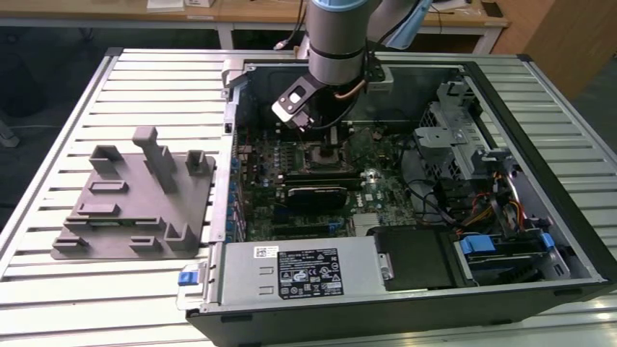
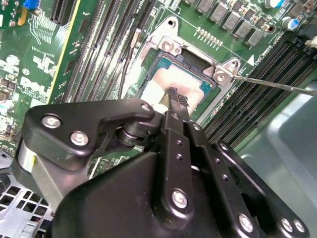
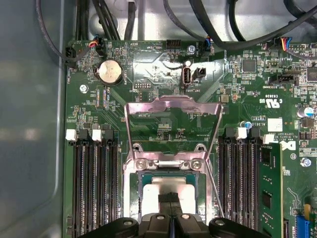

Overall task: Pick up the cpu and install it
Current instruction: 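Place the cpu into insertion slot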

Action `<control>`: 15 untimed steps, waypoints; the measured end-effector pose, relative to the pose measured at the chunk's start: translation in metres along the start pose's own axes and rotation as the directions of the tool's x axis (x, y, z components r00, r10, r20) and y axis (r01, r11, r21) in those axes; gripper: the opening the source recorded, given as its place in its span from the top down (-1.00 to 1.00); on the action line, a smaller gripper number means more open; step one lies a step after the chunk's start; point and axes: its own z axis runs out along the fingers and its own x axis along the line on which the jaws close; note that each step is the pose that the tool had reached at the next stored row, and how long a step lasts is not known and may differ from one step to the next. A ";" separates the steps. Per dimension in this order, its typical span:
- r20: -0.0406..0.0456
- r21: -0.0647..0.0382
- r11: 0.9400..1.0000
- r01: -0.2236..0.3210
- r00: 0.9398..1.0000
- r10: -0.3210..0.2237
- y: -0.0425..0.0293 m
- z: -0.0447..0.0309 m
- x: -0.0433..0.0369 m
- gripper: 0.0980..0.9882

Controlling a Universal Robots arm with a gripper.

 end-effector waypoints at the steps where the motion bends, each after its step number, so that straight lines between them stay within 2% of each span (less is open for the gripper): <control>1: 0.000 0.000 1.000 0.000 1.000 0.000 0.0001 -0.0011 0.0000 0.98; 4: 0.000 0.000 1.000 0.000 1.000 0.000 0.0003 -0.0090 0.0001 0.98; 11: 0.000 -0.002 1.000 0.000 1.000 0.000 0.0012 -0.0331 0.0000 0.98; 15: 0.000 -0.002 1.000 0.000 1.000 0.000 0.0014 -0.0403 0.0000 0.98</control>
